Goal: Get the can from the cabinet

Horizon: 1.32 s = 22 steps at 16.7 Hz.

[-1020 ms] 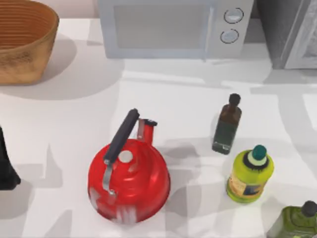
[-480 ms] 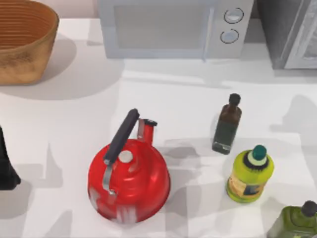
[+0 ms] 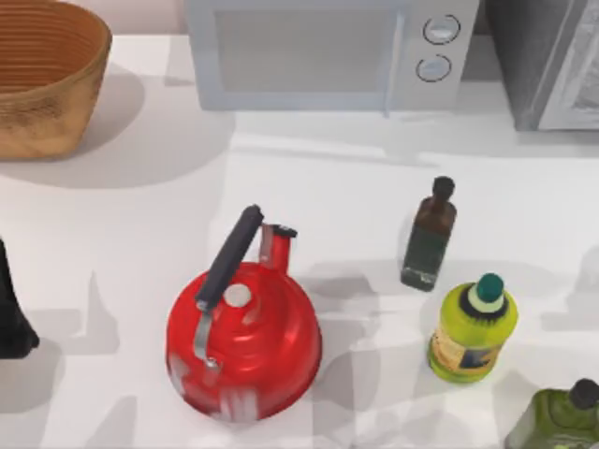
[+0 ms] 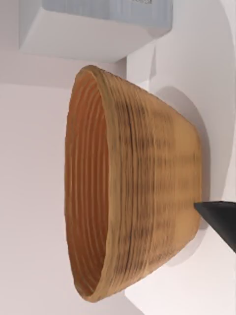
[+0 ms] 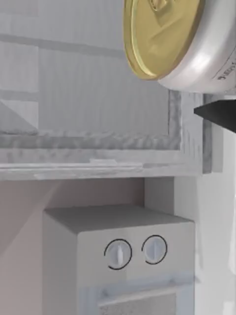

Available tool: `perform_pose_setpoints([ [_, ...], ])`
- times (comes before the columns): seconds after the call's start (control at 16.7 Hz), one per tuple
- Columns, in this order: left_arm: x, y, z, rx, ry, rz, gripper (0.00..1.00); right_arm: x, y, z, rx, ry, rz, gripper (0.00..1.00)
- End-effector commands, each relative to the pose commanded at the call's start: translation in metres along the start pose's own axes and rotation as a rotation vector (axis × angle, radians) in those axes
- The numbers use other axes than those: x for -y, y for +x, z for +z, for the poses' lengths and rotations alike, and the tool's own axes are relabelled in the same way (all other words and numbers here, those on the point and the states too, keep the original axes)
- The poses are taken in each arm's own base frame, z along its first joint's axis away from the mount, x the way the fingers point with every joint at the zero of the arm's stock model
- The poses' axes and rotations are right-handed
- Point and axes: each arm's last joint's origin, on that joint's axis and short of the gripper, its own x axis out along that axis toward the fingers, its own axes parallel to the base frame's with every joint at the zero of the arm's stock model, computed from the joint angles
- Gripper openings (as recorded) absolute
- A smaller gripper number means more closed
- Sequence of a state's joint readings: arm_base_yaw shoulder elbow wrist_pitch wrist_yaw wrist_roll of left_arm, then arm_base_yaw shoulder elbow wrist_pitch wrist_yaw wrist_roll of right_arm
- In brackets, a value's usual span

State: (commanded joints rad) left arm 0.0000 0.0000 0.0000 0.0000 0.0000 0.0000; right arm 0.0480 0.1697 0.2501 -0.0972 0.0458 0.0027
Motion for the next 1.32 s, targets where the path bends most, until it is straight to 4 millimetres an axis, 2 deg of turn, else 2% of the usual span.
perform_pose_setpoints([
  [0.12,0.0,0.0,0.0,0.0,0.0,0.0,1.0,0.002,0.001,-0.03,0.006,0.001,0.0,0.0],
  [0.24,0.0,0.0,0.0,0.0,0.0,0.0,1.0,0.003,0.002,-0.051,0.012,0.001,-0.001,0.0],
  [0.42,0.0,0.0,0.0,0.0,0.0,0.0,1.0,0.004,0.003,-0.062,0.017,0.0,-0.002,0.0],
  [0.78,0.0,0.0,0.0,0.0,0.0,0.0,1.0,0.004,0.004,-0.063,0.009,0.001,0.003,0.0],
  [0.96,0.0,0.0,0.0,0.0,0.0,0.0,1.0,0.007,0.008,-0.052,0.025,-0.006,0.034,0.0],
  [1.14,0.0,0.0,0.0,0.0,0.0,0.0,1.0,0.015,0.02,-0.035,0.042,-0.022,0.103,0.0],
  [1.32,0.0,0.0,0.0,0.0,0.0,0.0,1.0,0.03,0.042,-0.019,0.038,-0.04,0.202,0.0],
])
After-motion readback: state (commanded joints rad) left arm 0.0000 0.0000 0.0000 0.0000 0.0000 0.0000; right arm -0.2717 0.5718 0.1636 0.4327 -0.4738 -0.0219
